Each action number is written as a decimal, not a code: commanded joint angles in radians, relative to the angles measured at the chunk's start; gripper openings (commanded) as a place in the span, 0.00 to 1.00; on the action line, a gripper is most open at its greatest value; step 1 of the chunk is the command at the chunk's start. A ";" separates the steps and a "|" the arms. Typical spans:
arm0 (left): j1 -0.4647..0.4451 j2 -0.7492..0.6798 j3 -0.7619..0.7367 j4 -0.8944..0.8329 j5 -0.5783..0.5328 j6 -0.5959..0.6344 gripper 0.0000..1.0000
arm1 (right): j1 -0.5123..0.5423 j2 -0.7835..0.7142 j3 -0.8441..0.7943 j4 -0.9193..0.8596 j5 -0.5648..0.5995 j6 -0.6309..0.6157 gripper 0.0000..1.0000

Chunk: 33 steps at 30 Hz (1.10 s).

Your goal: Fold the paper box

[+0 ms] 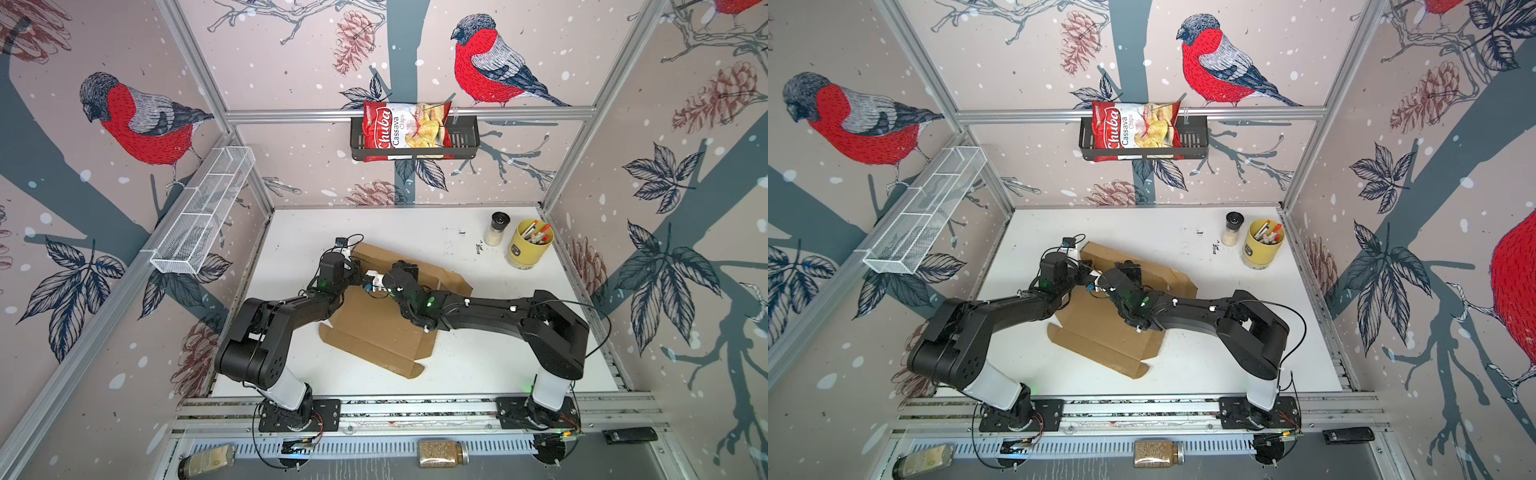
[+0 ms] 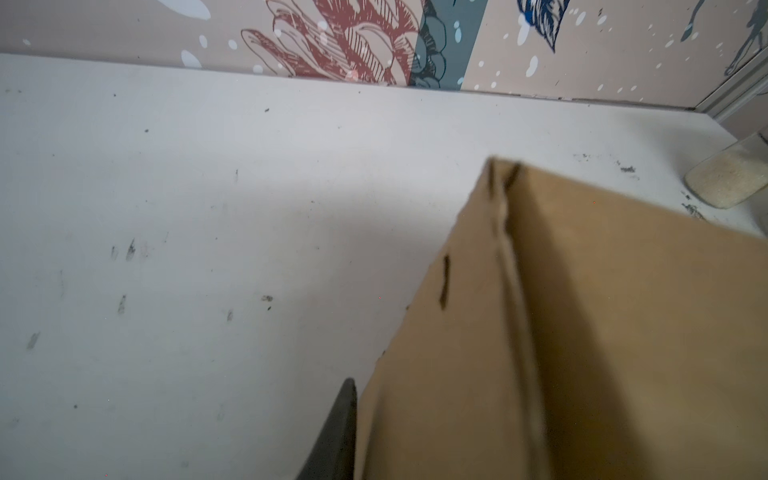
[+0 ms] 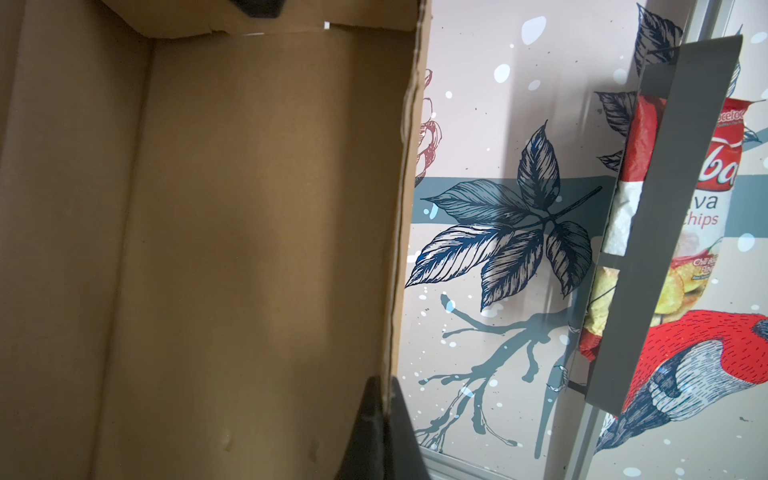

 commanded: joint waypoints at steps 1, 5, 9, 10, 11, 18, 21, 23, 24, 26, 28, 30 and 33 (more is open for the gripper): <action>0.002 0.007 -0.002 -0.013 0.019 -0.018 0.28 | 0.001 -0.004 0.004 -0.002 0.004 0.008 0.00; 0.002 0.014 -0.007 -0.012 0.014 -0.043 0.33 | 0.000 -0.005 0.004 -0.003 0.003 0.005 0.00; 0.001 0.026 -0.010 -0.027 0.013 -0.071 0.31 | -0.001 -0.004 0.005 -0.001 0.003 0.006 0.00; 0.000 0.031 -0.016 -0.015 0.007 -0.079 0.30 | 0.001 -0.003 0.005 0.000 0.002 0.005 0.00; -0.001 0.035 -0.016 -0.011 0.000 -0.082 0.28 | 0.002 -0.003 0.007 0.001 0.002 0.006 0.00; -0.001 0.052 0.010 -0.021 -0.070 -0.106 0.09 | 0.002 -0.006 0.006 -0.001 0.003 0.002 0.00; -0.002 0.055 0.010 -0.015 -0.105 -0.124 0.03 | 0.002 -0.009 0.007 0.000 0.003 0.003 0.00; -0.002 0.055 0.008 -0.008 -0.113 -0.127 0.00 | 0.001 -0.005 0.007 0.000 0.002 0.003 0.00; -0.003 0.057 0.009 -0.008 -0.112 -0.127 0.00 | 0.002 -0.006 0.006 0.001 0.001 0.003 0.00; -0.003 0.059 0.013 -0.011 -0.111 -0.124 0.00 | 0.002 -0.005 0.007 0.001 -0.001 0.003 0.00; -0.003 0.059 0.013 -0.008 -0.095 -0.119 0.01 | 0.002 -0.004 0.008 0.001 -0.002 0.002 0.00; -0.003 0.051 0.018 -0.015 -0.067 -0.100 0.08 | -0.001 -0.003 0.006 0.001 -0.005 0.003 0.00; -0.002 0.018 0.018 -0.040 -0.050 -0.075 0.23 | -0.002 -0.004 0.002 0.003 -0.008 0.005 0.00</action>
